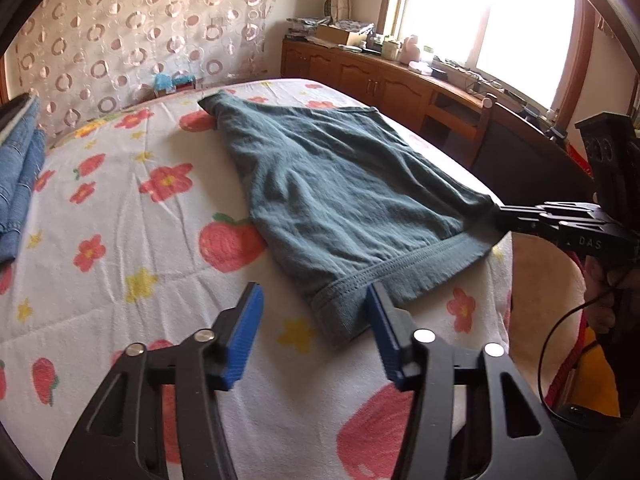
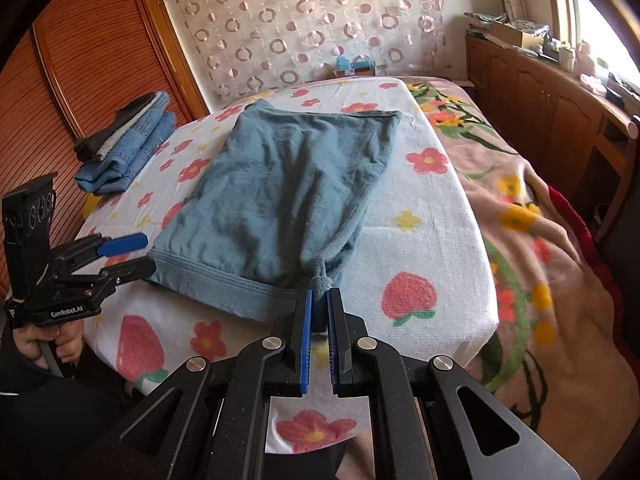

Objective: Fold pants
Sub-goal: 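Grasp the folded shorts' hem corner with the right tool and smooth it, then grasp the grey-green shorts' hem with both tools and lift it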

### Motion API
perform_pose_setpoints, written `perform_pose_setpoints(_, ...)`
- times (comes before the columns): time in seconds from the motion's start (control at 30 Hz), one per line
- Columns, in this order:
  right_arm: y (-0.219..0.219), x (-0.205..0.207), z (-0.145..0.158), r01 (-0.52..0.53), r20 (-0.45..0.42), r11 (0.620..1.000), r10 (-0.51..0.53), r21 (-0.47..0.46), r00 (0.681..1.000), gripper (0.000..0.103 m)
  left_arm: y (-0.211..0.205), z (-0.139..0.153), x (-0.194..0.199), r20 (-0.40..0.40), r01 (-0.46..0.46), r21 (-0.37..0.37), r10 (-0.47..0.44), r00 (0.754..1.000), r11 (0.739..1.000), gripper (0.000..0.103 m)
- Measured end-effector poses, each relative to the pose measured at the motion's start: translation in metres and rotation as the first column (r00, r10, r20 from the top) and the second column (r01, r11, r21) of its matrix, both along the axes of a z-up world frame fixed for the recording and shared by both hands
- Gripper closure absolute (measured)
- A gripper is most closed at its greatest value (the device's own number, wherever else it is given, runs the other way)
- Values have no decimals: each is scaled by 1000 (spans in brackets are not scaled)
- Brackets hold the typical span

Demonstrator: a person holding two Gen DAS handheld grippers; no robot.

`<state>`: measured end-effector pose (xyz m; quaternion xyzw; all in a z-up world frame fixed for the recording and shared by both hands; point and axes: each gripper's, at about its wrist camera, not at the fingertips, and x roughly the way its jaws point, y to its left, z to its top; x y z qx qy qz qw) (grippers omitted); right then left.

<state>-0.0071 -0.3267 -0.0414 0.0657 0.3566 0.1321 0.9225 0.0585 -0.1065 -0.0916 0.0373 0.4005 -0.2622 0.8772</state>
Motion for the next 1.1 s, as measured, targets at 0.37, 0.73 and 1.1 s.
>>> perform_pose_setpoints(0.37, 2, 0, 0, -4, 2, 1000, 4, -21, 1000, 96, -6, 0, -6, -14, 35, -37, -36, 999, 999, 75)
perform_pose_setpoints(0.73, 0, 6, -8, 21, -1, 998, -21, -52, 1000, 75, -5, -7, 0, -37, 23, -38, -25, 999, 999, 77)
perform_pose_setpoints(1.1, 5, 14, -18, -6, -3, 999, 6, -46, 1000, 70, 0, -6, 1, -38, 11, -61, -14, 999, 998, 82)
